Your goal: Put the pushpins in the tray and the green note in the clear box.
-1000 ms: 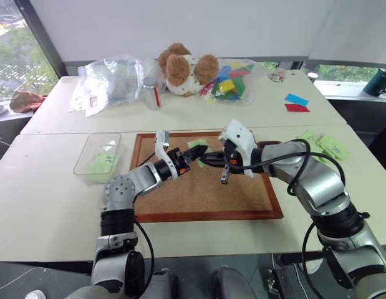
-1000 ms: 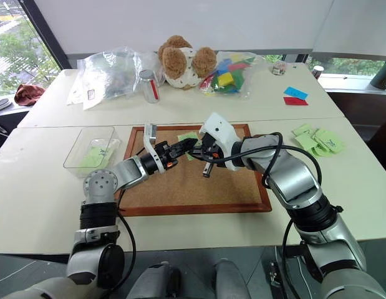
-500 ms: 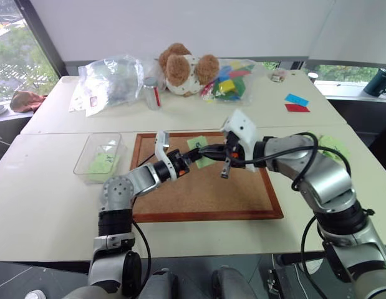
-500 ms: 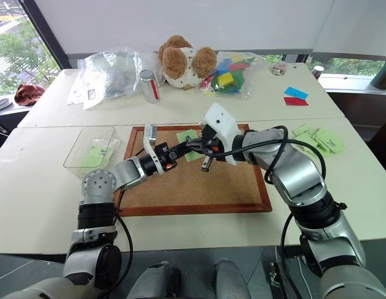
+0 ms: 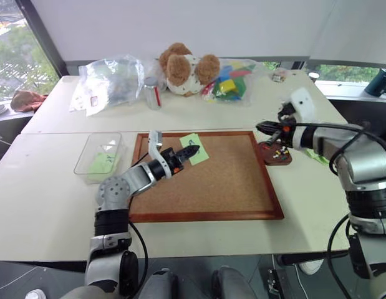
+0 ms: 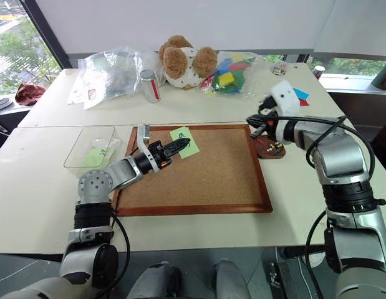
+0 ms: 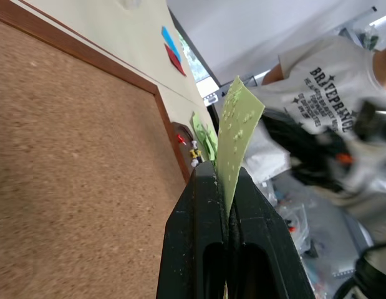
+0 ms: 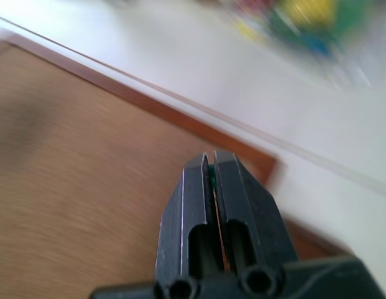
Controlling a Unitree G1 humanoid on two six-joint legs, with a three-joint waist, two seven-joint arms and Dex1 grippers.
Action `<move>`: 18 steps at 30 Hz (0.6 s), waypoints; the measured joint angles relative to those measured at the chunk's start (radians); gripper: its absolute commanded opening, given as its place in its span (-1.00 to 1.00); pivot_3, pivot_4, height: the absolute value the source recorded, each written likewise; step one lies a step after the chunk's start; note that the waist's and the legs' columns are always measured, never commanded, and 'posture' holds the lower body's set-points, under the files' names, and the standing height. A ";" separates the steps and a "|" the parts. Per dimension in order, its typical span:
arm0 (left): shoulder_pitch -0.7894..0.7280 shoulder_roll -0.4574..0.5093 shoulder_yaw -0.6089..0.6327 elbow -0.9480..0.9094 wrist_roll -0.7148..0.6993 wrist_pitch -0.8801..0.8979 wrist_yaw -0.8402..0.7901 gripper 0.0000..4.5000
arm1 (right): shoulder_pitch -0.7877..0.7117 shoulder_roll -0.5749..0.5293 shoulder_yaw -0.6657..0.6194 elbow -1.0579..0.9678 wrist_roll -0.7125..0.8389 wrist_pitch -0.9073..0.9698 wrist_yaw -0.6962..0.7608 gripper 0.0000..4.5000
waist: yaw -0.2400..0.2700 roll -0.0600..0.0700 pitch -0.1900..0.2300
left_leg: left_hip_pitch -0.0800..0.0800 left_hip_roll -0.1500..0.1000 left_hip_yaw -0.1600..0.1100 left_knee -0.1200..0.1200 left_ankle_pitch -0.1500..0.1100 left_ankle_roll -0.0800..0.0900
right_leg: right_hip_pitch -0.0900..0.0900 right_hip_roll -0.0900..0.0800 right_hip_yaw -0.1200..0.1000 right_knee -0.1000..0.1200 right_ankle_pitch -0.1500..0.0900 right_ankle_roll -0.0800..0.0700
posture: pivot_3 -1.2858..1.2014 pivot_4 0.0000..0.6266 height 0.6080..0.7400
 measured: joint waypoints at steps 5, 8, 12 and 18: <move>0.007 -0.002 0.000 -0.017 -0.008 0.000 0.005 -0.99 | -0.003 0.007 0.005 0.212 -0.043 -0.124 0.012 -1.00 | 0.001 0.000 0.000 | 0.000 0.000 0.000 0.001 0.000 0.000 | 0.000 0.000 0.000 0.000 0.000 0.000 | 0.03 -0.52 1.00; 0.010 -0.001 0.001 -0.023 -0.008 0.000 0.006 -0.99 | -0.004 0.028 0.014 0.295 -0.062 -0.168 0.022 -1.00 | 0.001 0.000 0.000 | 0.000 0.000 0.000 0.001 0.000 0.000 | 0.000 0.000 0.000 0.000 0.000 0.000 | 0.03 -0.52 1.00; 0.026 0.001 -0.002 -0.039 -0.008 0.000 0.006 -0.99 | -0.005 0.047 0.023 0.377 -0.074 -0.203 0.028 -1.00 | 0.001 0.000 0.000 | 0.000 0.000 0.000 0.001 0.000 0.000 | 0.000 0.000 0.000 0.001 0.000 0.000 | 0.03 -0.52 1.00; 0.040 0.006 -0.003 -0.044 -0.008 0.000 0.006 -1.00 | -0.007 0.048 0.022 0.409 -0.076 -0.224 0.036 -0.20 | 0.002 0.000 0.000 | 0.000 0.000 0.000 0.001 0.000 0.000 | 0.000 0.000 0.000 0.000 0.000 0.000 | 0.03 -0.52 1.00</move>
